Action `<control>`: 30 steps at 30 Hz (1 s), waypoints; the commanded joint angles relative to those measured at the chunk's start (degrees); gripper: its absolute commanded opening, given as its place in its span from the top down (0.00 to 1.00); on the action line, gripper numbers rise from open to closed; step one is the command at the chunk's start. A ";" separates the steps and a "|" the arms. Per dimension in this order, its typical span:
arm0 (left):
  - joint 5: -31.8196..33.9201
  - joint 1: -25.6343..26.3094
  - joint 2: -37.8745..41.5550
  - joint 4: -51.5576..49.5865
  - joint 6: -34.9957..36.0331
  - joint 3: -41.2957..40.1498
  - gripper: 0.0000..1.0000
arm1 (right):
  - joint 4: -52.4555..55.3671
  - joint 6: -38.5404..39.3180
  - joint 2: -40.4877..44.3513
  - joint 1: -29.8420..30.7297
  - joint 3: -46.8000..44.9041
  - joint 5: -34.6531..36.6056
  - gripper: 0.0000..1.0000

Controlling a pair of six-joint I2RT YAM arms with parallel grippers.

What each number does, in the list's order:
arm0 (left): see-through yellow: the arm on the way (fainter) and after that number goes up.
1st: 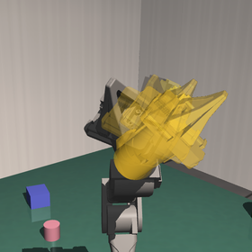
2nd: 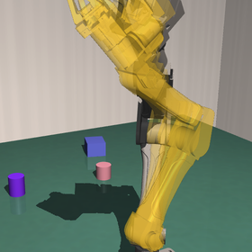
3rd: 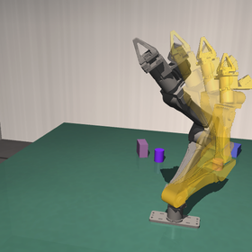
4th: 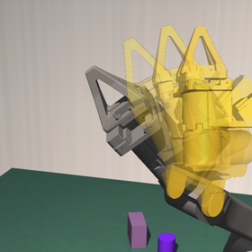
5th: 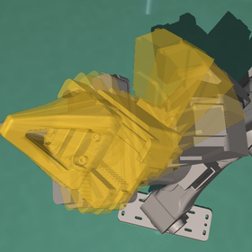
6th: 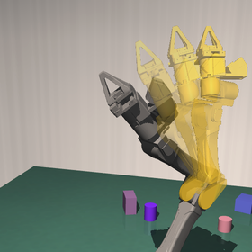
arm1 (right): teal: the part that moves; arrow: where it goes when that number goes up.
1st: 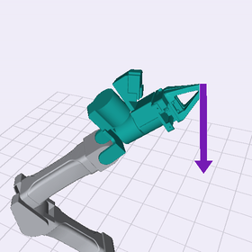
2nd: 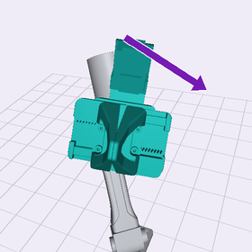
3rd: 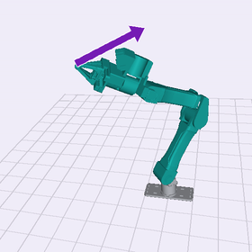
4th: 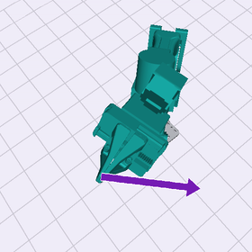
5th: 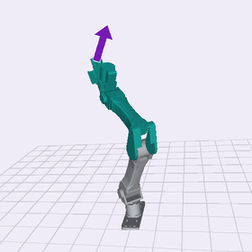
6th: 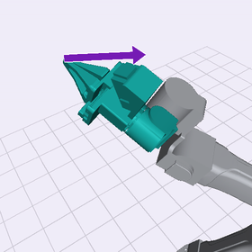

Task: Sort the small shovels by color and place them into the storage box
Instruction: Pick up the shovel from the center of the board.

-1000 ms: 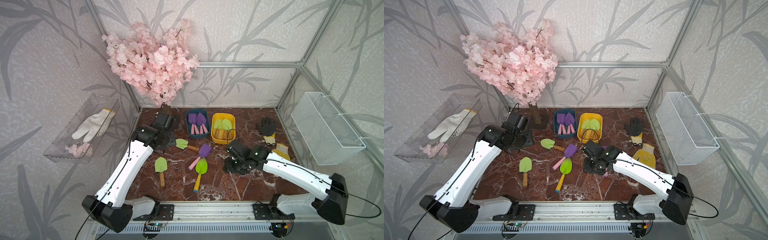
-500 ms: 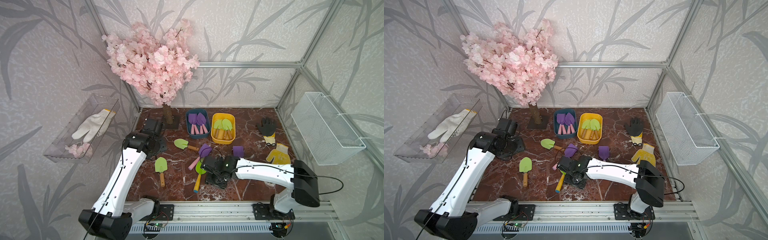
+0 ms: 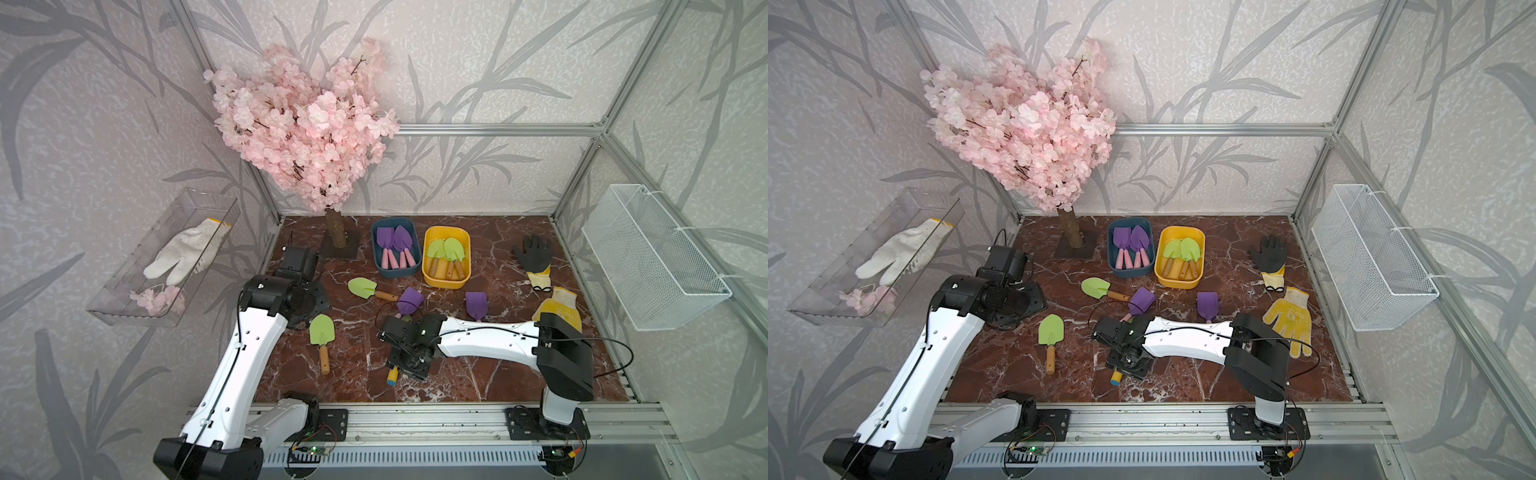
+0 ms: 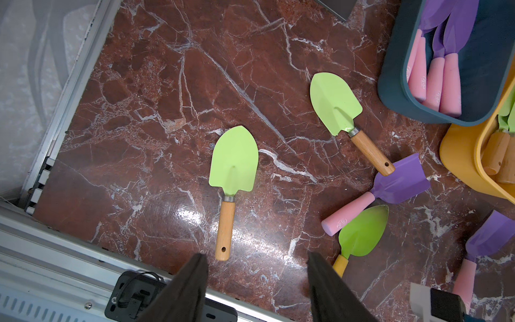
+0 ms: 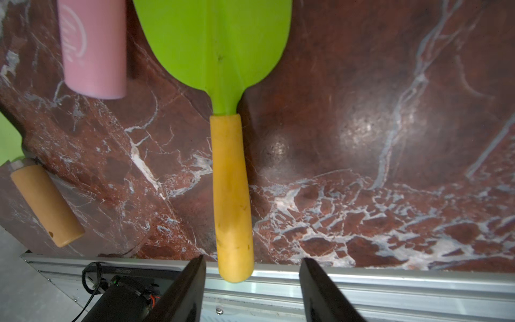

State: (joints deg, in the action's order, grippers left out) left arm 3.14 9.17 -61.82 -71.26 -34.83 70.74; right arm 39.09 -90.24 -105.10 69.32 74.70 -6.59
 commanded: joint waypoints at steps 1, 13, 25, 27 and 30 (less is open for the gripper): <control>-1.23 -0.56 1.56 0.33 1.08 -1.27 0.39 | 1.99 -0.99 -2.03 0.42 2.52 0.01 0.41; -3.30 -1.25 2.75 1.47 1.35 -3.22 0.39 | 3.08 -1.79 -9.63 0.40 7.28 -1.86 0.43; -4.00 -2.39 3.02 1.57 2.31 -4.02 0.39 | 3.41 -1.47 -10.58 0.30 7.39 0.01 0.59; -4.02 -2.48 3.12 1.48 2.44 -4.03 0.39 | 3.65 -1.23 -10.32 0.31 7.48 0.67 0.61; -4.16 -2.60 3.12 1.48 2.43 -4.03 0.39 | 3.87 -0.48 -10.21 0.26 7.63 1.26 0.63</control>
State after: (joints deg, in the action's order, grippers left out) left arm -0.67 6.98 -59.51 -69.78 -33.17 67.22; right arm 40.62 -91.53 -115.48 69.32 80.88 -7.33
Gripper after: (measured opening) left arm 0.607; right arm 0.373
